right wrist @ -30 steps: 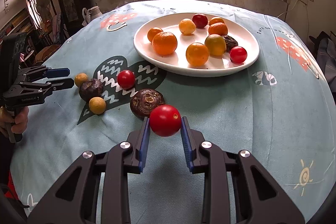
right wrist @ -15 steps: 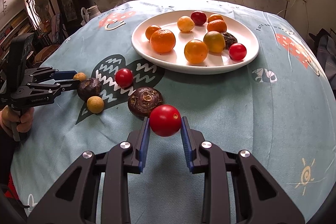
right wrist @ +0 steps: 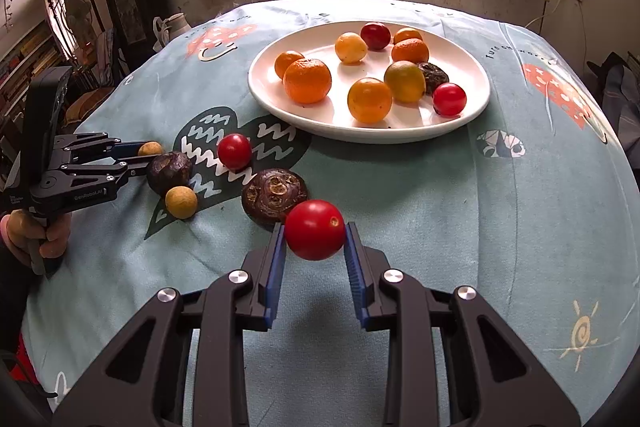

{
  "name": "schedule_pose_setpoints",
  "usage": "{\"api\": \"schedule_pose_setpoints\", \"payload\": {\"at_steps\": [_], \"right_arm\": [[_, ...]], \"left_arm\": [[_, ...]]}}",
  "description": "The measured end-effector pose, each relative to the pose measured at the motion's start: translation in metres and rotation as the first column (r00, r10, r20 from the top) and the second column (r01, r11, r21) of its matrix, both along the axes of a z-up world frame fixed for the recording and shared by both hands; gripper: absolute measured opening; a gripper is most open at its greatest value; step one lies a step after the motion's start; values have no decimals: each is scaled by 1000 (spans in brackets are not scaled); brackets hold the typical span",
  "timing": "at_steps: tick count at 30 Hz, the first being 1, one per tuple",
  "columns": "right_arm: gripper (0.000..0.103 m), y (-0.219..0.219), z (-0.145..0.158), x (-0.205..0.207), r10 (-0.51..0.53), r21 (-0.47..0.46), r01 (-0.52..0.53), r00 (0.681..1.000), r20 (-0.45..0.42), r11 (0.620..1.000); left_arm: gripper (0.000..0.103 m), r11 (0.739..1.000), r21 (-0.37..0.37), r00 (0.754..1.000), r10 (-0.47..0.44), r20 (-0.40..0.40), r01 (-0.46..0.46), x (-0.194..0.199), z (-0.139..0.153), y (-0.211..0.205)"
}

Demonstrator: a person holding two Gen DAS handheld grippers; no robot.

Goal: Organize fruits
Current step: 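Grasp a small yellow fruit with the left tool while the right tool holds the tomato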

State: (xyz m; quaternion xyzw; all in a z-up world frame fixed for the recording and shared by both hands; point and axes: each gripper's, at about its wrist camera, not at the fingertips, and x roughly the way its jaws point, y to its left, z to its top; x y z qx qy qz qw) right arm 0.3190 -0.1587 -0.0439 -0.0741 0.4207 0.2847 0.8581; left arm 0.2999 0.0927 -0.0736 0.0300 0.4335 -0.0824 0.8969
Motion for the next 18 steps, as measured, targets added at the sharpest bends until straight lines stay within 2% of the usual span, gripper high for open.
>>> {"api": "schedule_pose_setpoints", "payload": {"at_steps": [7,10,12,15,18], "right_arm": [[29,-1,1,0,-10,-5,10,1000,17,1000],[29,-3,3,-1,-18,2,18,1000,23,1000],[29,-3,7,-3,-15,12,14,999,34,1000],[29,-3,18,-7,-7,29,5,998,61,1000],[30,-7,40,-8,-14,84,4,993,121,996]], "left_arm": [[26,999,-33,999,33,8,-33,-19,9,-1],[26,996,-83,999,42,34,-39,-31,22,1],[26,993,-117,999,24,46,-19,-38,32,0],[26,992,-125,997,-11,76,21,-44,50,-9],[26,983,-168,992,-57,113,76,-37,79,-21]]}}
